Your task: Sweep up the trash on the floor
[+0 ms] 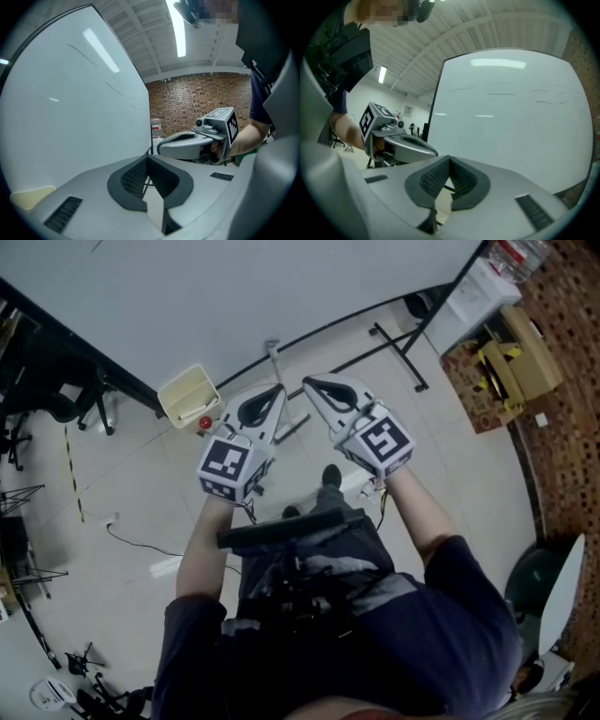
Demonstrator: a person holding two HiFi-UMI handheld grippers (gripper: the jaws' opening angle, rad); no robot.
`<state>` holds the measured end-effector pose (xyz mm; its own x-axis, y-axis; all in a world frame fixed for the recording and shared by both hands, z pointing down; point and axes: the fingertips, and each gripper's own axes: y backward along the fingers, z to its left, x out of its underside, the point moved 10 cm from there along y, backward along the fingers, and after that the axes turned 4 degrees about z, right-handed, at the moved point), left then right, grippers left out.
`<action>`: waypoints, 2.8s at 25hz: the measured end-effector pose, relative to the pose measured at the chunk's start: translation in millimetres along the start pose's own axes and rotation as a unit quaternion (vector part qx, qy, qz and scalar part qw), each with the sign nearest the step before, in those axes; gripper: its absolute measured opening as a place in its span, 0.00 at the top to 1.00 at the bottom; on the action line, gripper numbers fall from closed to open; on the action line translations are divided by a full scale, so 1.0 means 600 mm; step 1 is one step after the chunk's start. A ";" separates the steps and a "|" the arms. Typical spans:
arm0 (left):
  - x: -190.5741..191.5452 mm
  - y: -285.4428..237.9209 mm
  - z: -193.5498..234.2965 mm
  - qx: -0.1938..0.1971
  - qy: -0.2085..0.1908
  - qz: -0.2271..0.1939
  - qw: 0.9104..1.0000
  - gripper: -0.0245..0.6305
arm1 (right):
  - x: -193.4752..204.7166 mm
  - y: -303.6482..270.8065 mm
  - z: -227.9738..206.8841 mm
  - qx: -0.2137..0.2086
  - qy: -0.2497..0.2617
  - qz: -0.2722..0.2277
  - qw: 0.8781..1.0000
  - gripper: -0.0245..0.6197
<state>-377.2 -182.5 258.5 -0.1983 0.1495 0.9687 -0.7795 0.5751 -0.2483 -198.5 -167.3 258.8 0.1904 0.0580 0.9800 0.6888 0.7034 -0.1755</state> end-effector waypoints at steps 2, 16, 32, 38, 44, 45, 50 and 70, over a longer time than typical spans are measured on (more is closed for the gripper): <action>-0.008 0.018 -0.001 0.020 0.010 -0.009 1.000 0.96 | -0.014 0.009 0.024 0.011 -0.001 0.000 1.000 0.95; -0.067 -0.020 -0.160 0.095 -0.014 -0.011 0.995 0.96 | -0.042 0.213 0.060 0.103 -0.008 -0.020 0.994 0.95; -0.087 -0.055 -0.421 0.078 0.004 0.006 0.997 0.96 | 0.014 0.476 0.042 0.087 -0.046 -0.044 0.994 0.95; -0.074 -0.026 -0.433 0.039 0.017 0.012 0.999 0.96 | 0.028 0.476 0.055 0.053 -0.055 -0.050 0.996 0.95; -0.058 -0.003 -0.420 0.018 0.038 0.011 0.999 0.96 | 0.039 0.462 0.063 0.043 -0.066 -0.040 0.996 0.95; -0.051 0.000 -0.418 0.017 0.042 0.012 0.999 0.96 | 0.042 0.460 0.066 0.043 -0.068 -0.038 0.996 0.95; -0.024 0.021 -0.406 0.021 0.056 0.012 0.998 0.96 | 0.050 0.445 0.088 0.047 -0.061 -0.019 0.997 0.95; -0.009 0.204 -0.284 0.033 0.076 -0.046 0.995 0.96 | -0.044 0.315 0.278 0.047 -0.017 0.013 0.999 0.95</action>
<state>-370.2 24.4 222.5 -0.0353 0.2216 0.9745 -0.8289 0.5382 -0.1524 -190.0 82.0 215.6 0.1817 0.1003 0.9782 0.6156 0.7642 -0.1927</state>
